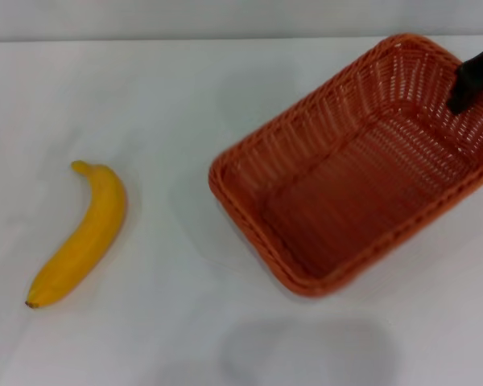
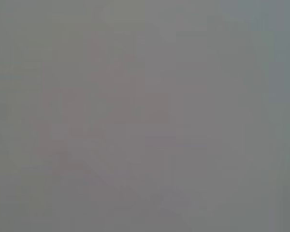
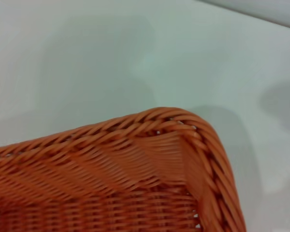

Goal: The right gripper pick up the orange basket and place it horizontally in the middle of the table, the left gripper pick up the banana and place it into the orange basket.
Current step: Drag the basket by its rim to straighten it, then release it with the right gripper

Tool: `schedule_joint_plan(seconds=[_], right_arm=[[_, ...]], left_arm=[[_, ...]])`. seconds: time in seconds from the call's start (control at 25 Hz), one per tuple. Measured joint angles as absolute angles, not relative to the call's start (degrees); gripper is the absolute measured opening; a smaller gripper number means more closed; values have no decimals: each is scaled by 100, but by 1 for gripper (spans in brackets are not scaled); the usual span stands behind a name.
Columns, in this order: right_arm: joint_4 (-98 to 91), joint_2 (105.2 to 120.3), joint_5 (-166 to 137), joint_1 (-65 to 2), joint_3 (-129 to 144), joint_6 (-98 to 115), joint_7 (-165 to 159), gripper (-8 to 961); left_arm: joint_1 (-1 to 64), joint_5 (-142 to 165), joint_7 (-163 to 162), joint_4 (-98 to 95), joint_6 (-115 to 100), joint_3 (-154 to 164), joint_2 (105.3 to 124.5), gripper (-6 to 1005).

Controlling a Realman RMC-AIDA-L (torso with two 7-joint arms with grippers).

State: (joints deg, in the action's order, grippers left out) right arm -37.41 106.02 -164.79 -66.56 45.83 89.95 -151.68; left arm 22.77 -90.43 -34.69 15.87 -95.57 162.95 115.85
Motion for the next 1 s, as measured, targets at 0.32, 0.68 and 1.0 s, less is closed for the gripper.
schedule_joint_plan(seconds=[0.32, 0.68, 1.0], right_arm=[[-4750, 11050, -16428, -5914, 4078, 9108, -15747, 118], [-5323, 11394, -15858, -5064, 3612, 9262, -15839, 117], [-5562, 11536, -15018, -4518, 3976, 9331, -15990, 122]], left_arm=[[2406, -9040, -3510, 1814, -9499, 16295, 11514, 888], [2465, -9031, -3529, 1793, -9411, 16295, 11402, 888], [2497, -9005, -3533, 1782, -9412, 16295, 11379, 887]])
